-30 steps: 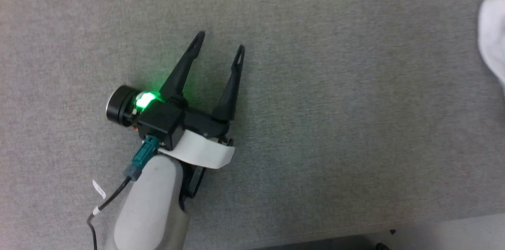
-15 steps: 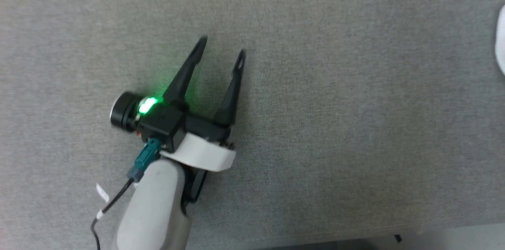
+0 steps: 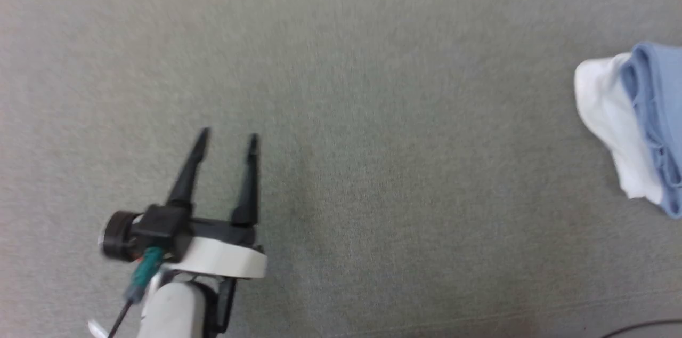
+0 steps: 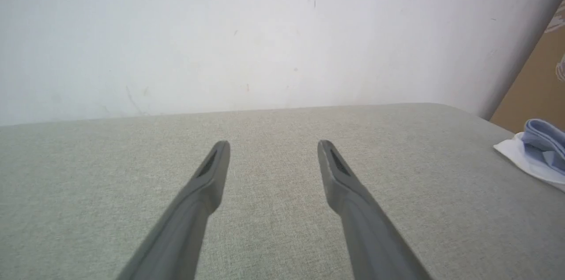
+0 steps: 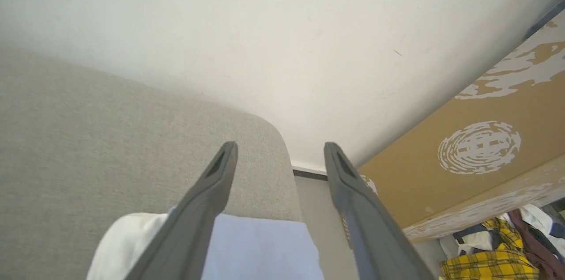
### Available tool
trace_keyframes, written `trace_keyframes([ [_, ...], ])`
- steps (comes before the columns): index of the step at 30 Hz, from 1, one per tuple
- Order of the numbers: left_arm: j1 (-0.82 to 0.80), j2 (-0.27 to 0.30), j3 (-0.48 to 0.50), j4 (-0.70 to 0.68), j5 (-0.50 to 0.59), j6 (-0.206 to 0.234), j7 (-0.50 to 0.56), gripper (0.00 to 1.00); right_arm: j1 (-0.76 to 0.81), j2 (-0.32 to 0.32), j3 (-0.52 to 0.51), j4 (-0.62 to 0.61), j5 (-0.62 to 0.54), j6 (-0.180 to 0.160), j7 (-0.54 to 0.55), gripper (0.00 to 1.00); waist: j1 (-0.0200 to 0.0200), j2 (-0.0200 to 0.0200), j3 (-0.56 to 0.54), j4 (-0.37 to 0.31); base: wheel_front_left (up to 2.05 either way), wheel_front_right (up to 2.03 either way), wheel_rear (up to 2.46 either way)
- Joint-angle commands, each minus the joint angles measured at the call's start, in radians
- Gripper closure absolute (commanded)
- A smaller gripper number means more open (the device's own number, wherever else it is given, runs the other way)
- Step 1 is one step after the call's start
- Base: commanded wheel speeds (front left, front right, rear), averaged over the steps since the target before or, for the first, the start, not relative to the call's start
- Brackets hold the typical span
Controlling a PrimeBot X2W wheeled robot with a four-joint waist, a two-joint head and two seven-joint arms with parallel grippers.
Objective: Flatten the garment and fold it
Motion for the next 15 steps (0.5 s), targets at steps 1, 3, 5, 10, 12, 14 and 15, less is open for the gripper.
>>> trace_keyframes([
  [1, 0.012, 0.003, 0.012, -0.011, -0.008, 0.008, 0.001, 0.0, 0.0, 0.024, -0.002, -0.015, 0.002, -0.002, -0.012, 0.0, 0.0003, 0.0, -0.126, -0.003, 0.0, 0.0, 0.0],
  [3, 0.045, 0.002, 0.03, -0.028, -0.002, 0.019, 0.001, 0.0, 0.038, 0.102, -0.021, -0.082, 0.002, -0.002, -0.067, 0.0, 0.0003, 0.0, -0.161, 0.013, 0.0, 0.0, 0.0],
  [5, 0.063, 0.002, 0.038, -0.035, 0.003, 0.026, 0.001, 0.0, 0.072, 0.153, -0.018, -0.131, -0.002, -0.002, -0.127, 0.0, 0.0003, 0.0, -0.181, 0.025, 0.0, 0.0, 0.0],
  [10, 0.102, 0.002, 0.057, -0.033, -0.01, 0.04, 0.001, 0.0, 0.193, 0.302, -0.019, -0.203, 0.008, -0.002, -0.248, 0.0, 0.0003, 0.0, -0.217, 0.053, 0.0, 0.0, 0.0],
  [12, 0.112, 0.001, 0.06, -0.034, -0.014, 0.044, 0.001, 0.0, 0.244, 0.344, -0.013, -0.225, 0.004, -0.002, -0.292, 0.0, 0.0003, 0.0, -0.224, 0.066, 0.0, 0.0, 0.0],
  [14, 0.115, 0.001, 0.059, -0.034, -0.015, 0.046, 0.001, 0.0, 0.267, 0.36, -0.014, -0.231, 0.005, -0.002, -0.315, 0.0, 0.0003, 0.0, -0.225, 0.074, 0.0, 0.0, 0.0],
  [15, 0.119, 0.001, 0.057, -0.032, -0.015, 0.047, 0.001, 0.0, 0.29, 0.379, -0.018, -0.235, 0.007, -0.002, -0.336, 0.0, 0.0003, 0.0, -0.227, 0.081, 0.0, 0.0, 0.0],
])
